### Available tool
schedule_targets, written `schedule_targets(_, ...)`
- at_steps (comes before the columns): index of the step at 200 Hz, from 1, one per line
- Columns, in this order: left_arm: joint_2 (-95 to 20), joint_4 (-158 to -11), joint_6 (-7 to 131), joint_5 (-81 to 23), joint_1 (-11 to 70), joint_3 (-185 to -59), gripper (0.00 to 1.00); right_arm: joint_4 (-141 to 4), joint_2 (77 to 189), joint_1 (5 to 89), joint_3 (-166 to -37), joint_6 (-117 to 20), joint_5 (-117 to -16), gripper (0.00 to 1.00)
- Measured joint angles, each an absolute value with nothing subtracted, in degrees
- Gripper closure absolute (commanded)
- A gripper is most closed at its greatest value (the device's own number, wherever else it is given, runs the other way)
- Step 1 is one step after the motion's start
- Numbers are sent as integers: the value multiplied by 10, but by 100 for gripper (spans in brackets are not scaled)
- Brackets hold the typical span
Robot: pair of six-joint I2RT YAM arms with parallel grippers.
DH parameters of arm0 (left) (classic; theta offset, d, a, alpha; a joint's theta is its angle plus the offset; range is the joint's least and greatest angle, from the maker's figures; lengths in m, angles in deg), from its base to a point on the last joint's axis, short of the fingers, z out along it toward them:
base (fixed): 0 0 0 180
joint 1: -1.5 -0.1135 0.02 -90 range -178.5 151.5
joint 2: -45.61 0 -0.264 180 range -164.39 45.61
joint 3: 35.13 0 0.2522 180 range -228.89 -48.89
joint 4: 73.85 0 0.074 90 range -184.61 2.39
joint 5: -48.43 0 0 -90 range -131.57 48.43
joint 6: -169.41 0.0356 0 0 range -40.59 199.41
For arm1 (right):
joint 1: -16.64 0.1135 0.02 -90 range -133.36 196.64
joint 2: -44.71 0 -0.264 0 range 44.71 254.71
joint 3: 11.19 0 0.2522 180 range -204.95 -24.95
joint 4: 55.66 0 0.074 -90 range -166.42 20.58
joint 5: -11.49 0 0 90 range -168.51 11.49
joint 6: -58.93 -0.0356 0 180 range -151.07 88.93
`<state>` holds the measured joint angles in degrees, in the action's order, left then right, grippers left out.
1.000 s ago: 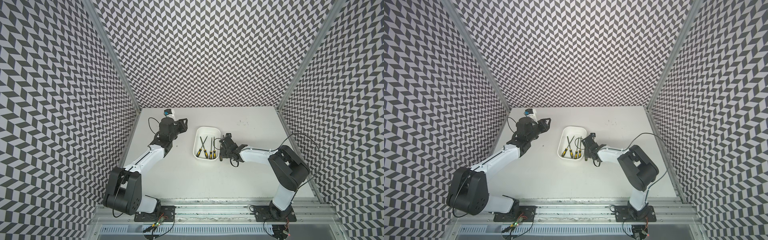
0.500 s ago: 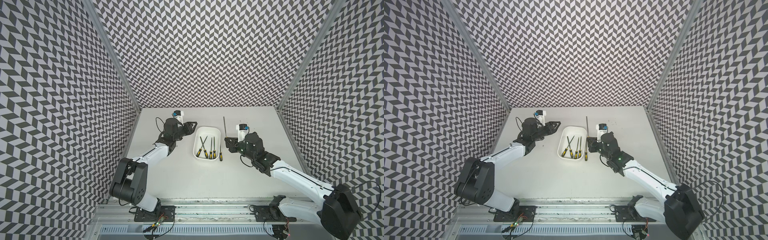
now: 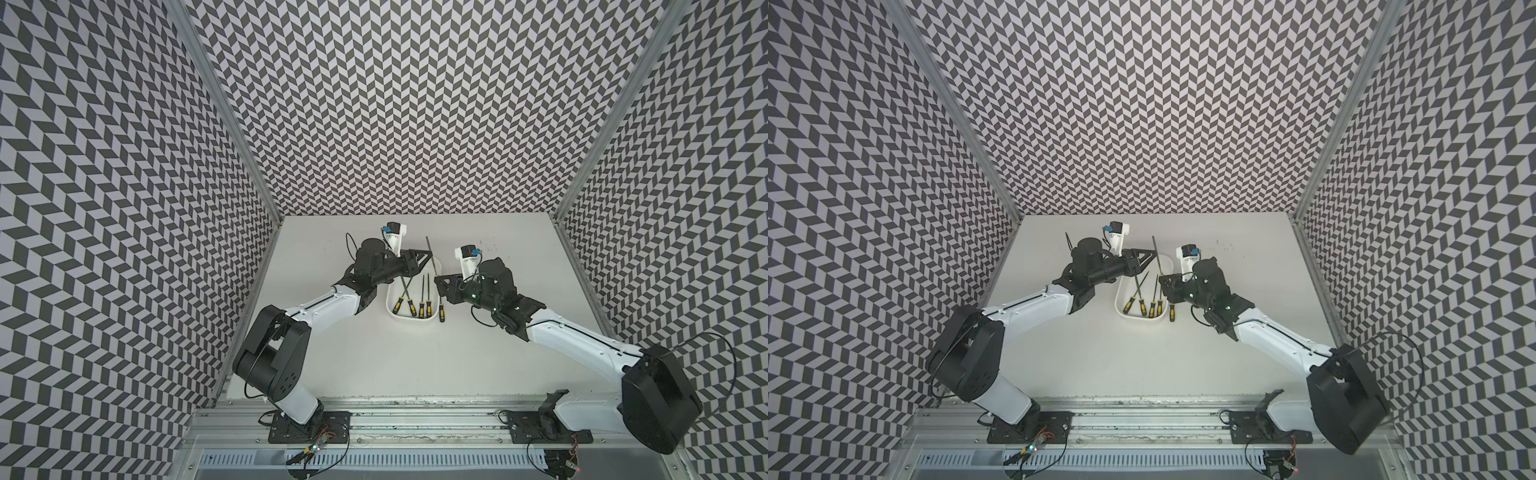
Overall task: Put the file tool into the storage box
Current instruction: Place the file tool in the storage box.
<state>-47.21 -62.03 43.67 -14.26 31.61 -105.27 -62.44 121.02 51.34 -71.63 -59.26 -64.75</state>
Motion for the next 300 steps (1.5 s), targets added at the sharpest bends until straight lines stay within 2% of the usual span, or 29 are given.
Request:
schedule_targets(72, -481, -620, 442, -150, 334, -1061, 58, -601, 1246, 513, -746, -597, -608, 96)
schedule_targets(91, -481, -621, 444, -157, 334, -1061, 79, -601, 1250, 513, -746, -599, -600, 96)
schedule_targets(101, -481, -624, 454, -164, 334, -1062, 100, -599, 1250, 513, -745, -600, -597, 95)
schedule_targets(129, -481, -637, 466, -177, 345, -1075, 100, -606, 1249, 513, -741, -597, -603, 92)
schedule_targets(141, -481, -650, 473, -183, 347, -1081, 100, -604, 1248, 513, -741, -596, -606, 82)
schedule_targets(157, -481, -664, 482, -192, 351, -1088, 100, -606, 1248, 513, -740, -598, -608, 61)
schedule_targets(169, -481, -678, 489, -203, 351, -1090, 100, -610, 1241, 513, -740, -600, -611, 55)
schedule_targets(229, -491, -785, 525, -281, 346, -1113, 100, -622, 1173, 513, -690, -607, -662, 53)
schedule_targets(300, -572, -860, 543, -331, 345, -1125, 100, -634, 1151, 513, -681, -606, -685, 53)
